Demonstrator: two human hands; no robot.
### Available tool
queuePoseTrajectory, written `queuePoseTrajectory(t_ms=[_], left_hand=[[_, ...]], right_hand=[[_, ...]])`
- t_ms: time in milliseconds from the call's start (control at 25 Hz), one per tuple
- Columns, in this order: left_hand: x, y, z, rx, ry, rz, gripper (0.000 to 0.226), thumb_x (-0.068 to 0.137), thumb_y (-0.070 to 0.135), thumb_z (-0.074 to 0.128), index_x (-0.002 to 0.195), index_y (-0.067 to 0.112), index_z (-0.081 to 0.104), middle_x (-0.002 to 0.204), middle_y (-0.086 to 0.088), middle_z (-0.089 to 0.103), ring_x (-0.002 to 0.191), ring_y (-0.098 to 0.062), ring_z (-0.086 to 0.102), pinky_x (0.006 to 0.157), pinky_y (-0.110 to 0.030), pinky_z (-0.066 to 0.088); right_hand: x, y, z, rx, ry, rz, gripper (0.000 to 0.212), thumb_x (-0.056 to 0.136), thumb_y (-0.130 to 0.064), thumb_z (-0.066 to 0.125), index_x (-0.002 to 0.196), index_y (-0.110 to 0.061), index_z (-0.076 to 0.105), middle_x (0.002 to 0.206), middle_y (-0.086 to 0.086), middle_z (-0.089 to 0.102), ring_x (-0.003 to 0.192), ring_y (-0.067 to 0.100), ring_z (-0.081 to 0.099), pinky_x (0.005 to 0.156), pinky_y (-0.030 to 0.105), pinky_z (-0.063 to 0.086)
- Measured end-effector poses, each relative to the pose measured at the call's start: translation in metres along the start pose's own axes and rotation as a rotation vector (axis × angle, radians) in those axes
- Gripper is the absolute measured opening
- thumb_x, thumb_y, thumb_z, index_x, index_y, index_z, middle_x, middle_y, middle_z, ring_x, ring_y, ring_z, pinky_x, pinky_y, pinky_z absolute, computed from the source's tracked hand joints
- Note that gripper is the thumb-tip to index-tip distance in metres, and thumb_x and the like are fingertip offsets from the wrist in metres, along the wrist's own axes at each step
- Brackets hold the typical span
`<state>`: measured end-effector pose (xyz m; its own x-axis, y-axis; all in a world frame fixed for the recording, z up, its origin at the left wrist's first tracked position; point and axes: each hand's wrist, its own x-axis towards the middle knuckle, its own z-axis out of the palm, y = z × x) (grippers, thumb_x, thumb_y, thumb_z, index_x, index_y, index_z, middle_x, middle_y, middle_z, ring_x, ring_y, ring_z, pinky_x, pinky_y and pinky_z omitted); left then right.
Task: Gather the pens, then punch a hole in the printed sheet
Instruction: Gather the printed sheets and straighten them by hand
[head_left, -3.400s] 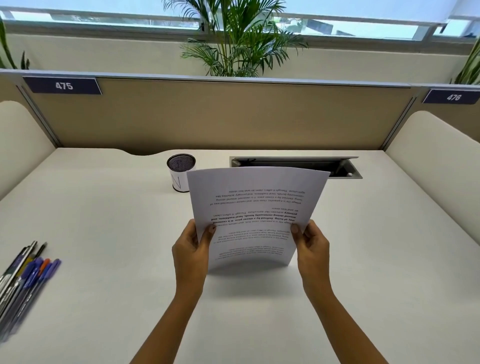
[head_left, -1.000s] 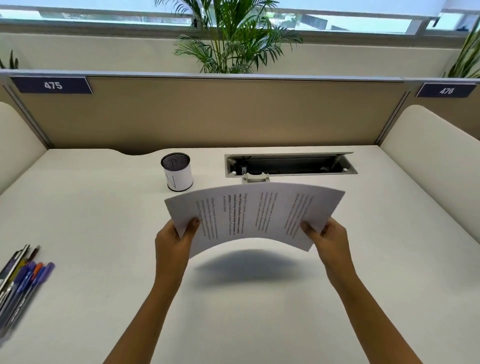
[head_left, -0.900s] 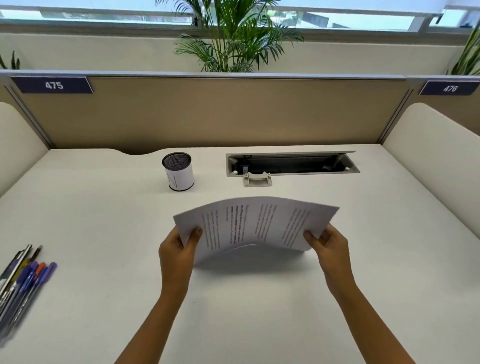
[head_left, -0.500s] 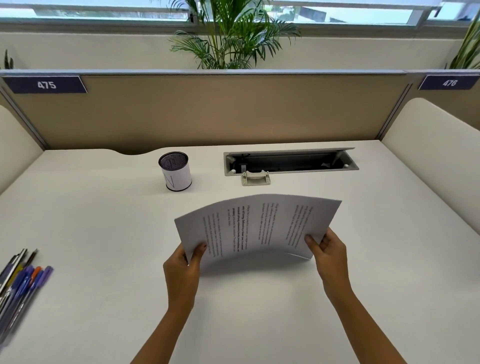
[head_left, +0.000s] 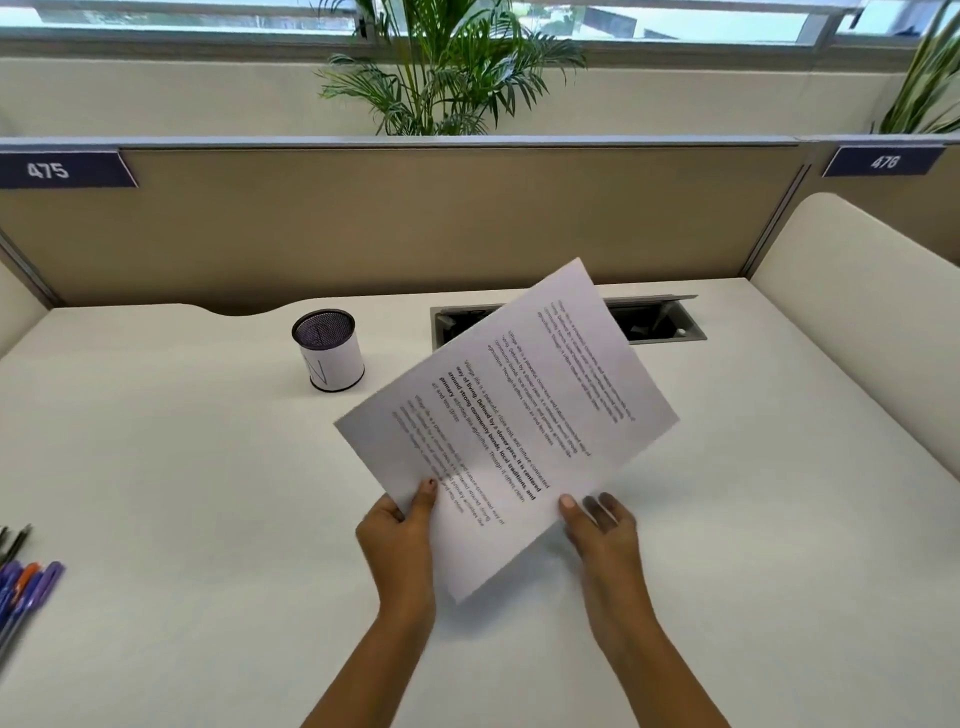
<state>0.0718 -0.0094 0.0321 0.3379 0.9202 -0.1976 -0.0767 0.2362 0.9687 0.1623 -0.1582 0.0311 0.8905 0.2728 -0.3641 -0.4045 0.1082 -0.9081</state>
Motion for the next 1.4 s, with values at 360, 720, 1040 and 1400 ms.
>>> queuePoseTrajectory(t_ms=[360,720,1040,1400], left_hand=[[-0.010,-0.018,0.067,0.056,-0.133,0.021,0.015,0.091,0.028,0.059,0.106,0.026,0.057,0.105,0.016,0.067,0.091,-0.005,0.067,0.068,-0.011,0.051],[0.117,-0.014,0.147,0.585,-0.226,0.459,0.035,0.097,0.002,0.036,0.121,0.011,0.060,0.139,-0.006,0.049,0.131,-0.020,0.041,0.104,-0.018,0.027],[0.174,-0.033,0.192,1.082,-0.577,0.624,0.054,0.089,-0.012,0.034,0.139,0.006,0.042,0.144,-0.016,0.040,0.144,-0.032,0.017,0.116,-0.044,0.017],[0.126,-0.035,0.122,0.837,-0.708,0.652,0.012,0.095,0.006,0.046,0.091,0.008,0.057,0.095,0.005,0.051,0.106,-0.016,0.047,0.100,-0.036,0.035]], right_hand=[[0.049,-0.028,0.002,-0.071,0.224,-0.216,0.025,0.092,-0.003,0.055,0.100,-0.025,0.062,0.100,-0.002,0.072,0.090,0.014,0.068,0.077,0.031,0.052],[0.122,-0.051,-0.053,-0.176,0.371,-0.243,0.023,0.091,-0.003,0.055,0.098,-0.023,0.063,0.094,-0.007,0.072,0.089,0.016,0.068,0.081,0.034,0.050],[0.155,-0.058,-0.068,-0.211,0.393,-0.260,0.024,0.091,-0.002,0.054,0.092,-0.025,0.063,0.092,-0.009,0.071,0.087,0.013,0.067,0.081,0.031,0.049],[0.132,-0.064,-0.076,-0.214,0.298,-0.220,0.025,0.092,0.000,0.053,0.110,-0.014,0.062,0.102,0.002,0.071,0.096,0.023,0.066,0.090,0.038,0.050]])
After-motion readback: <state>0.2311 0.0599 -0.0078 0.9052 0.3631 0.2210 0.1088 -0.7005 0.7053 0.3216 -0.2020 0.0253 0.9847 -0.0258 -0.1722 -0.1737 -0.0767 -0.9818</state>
